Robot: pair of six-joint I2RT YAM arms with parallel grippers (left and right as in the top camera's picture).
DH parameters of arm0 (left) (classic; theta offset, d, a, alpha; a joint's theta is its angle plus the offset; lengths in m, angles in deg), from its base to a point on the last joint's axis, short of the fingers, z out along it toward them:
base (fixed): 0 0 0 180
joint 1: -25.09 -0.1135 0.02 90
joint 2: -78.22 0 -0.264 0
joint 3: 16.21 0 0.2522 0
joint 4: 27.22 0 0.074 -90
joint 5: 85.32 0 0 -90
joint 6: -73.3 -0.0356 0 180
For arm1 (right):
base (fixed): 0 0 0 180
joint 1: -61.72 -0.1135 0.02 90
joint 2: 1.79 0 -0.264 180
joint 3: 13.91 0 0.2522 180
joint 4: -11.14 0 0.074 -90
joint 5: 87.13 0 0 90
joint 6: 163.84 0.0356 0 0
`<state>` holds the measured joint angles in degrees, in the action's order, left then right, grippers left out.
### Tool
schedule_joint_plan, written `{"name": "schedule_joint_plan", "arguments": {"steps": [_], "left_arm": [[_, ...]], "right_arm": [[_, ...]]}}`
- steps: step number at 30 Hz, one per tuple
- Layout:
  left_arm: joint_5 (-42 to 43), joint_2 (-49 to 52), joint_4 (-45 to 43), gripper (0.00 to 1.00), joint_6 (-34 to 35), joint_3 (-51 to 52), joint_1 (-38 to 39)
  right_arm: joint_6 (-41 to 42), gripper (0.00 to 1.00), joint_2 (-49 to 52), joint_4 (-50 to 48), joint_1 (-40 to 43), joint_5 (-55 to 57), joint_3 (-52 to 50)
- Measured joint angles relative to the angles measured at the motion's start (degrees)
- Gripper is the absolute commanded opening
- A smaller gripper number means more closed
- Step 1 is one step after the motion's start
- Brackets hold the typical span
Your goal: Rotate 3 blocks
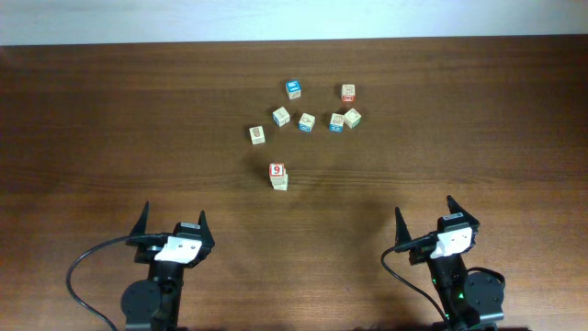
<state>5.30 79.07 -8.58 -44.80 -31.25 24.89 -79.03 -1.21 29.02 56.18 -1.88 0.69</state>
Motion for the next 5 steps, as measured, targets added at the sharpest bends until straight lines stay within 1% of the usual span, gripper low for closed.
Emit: {"name": "schedule_joint_plan", "arguments": {"steps": [5], "left_arm": [[0.0,0.0,0.0,0.99,0.0,0.0,0.0]], "right_arm": [[0.0,0.98,0.0,0.0,0.0,0.0,0.0]]}}
